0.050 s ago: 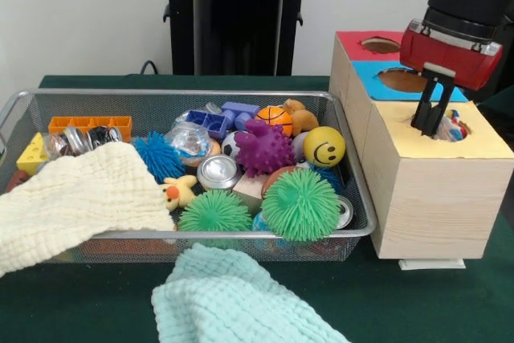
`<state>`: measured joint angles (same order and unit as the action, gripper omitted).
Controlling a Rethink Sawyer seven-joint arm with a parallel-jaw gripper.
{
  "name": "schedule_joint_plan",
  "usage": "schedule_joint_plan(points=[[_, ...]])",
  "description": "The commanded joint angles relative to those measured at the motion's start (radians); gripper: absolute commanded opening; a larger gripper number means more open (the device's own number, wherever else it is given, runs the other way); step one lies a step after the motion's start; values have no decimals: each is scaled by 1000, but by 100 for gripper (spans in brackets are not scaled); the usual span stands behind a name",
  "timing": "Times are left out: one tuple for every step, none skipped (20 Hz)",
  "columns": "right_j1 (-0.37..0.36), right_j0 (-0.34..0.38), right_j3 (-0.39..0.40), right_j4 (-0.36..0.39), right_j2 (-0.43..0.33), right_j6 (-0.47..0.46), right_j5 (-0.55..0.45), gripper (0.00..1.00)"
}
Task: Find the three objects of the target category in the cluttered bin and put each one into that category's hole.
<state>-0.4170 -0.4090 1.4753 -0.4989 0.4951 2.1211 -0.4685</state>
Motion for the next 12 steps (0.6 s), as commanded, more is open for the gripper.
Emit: schedule_joint_plan(points=[[-25, 40, 99, 52, -108, 94, -14, 0], [-29, 56, 114, 44, -139, 81, -2, 0], [-33, 87, 124, 39, -185, 49, 3, 0], [-28, 114, 135, 36, -231, 23, 22, 0], [-23, 140, 147, 33, -278, -3, 41, 0], [0, 169, 157, 38, -333, -19, 101, 0], [12, 178, 161, 46, -356, -16, 132, 0], [29, 196, 165, 56, -389, -13, 177, 0], [45, 199, 161, 66, -402, 1, 208, 0], [58, 203, 156, 76, -413, 13, 234, 0], [68, 206, 152, 80, -422, 22, 248, 0], [74, 210, 150, 88, -431, 31, 260, 0]])
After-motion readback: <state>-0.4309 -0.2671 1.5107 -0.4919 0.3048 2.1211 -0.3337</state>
